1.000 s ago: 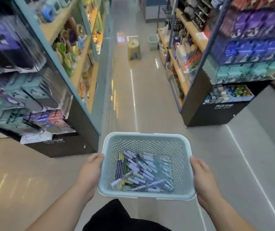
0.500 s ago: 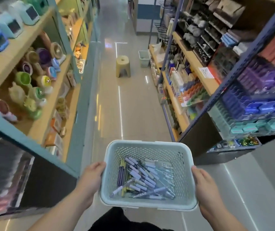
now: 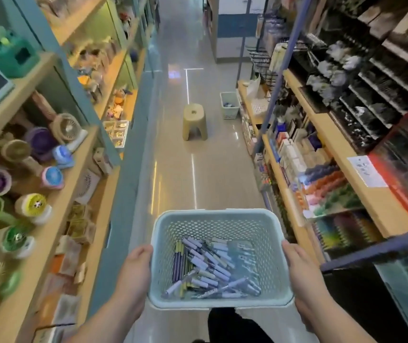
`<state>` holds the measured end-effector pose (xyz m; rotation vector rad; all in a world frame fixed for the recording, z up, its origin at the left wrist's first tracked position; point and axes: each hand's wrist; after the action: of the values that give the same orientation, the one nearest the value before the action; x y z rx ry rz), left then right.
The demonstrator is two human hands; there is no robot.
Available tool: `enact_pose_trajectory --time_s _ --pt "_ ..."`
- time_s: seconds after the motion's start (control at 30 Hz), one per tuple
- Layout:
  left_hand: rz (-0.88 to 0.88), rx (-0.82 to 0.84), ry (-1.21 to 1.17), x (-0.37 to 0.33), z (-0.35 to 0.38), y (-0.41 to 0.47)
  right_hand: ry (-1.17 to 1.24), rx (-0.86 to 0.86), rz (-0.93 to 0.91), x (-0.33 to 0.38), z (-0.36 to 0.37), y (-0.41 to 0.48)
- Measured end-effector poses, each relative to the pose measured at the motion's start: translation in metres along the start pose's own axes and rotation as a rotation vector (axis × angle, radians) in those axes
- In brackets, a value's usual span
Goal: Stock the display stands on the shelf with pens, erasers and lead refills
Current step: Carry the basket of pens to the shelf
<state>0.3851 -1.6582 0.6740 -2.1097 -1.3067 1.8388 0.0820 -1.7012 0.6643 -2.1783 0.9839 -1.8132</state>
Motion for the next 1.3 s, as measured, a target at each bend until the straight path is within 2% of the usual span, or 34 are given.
enact_pose_trajectory --time_s 0.27,0.43,0.7,0.93,1.13,1.3 --pt "-0.007 -0.015 0.044 -0.153 0.080 0.129 -0.088 0.109 -0.072 0.141 0.075 0.169" --pt "-0.019 -0.012 0.014 -0.222 0.119 0.228 -0.128 0.128 -0.105 0.208 0.135 0.263" --pt "-0.018 0.081 0.063 -0.344 0.172 0.434 -0.079 0.001 0.025 0.311 0.261 0.396" --pt "0.040 0.172 0.149 -0.486 0.205 0.560 -0.032 -0.082 0.032 0.423 0.342 0.483" --pt "0.076 0.183 0.169 -0.581 0.265 0.678 0.047 -0.100 0.049 0.498 0.409 0.597" --pt "0.085 0.160 0.204 -0.651 0.332 0.772 0.034 -0.045 0.029 0.553 0.454 0.723"
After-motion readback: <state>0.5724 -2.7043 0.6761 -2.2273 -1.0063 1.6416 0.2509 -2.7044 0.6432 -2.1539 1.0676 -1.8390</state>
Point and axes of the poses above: each hand's wrist, its own y-axis towards the middle knuckle, its own z-axis out of the palm, x = y × z, and after that the axes turned 6 degrees about -x, right-handed
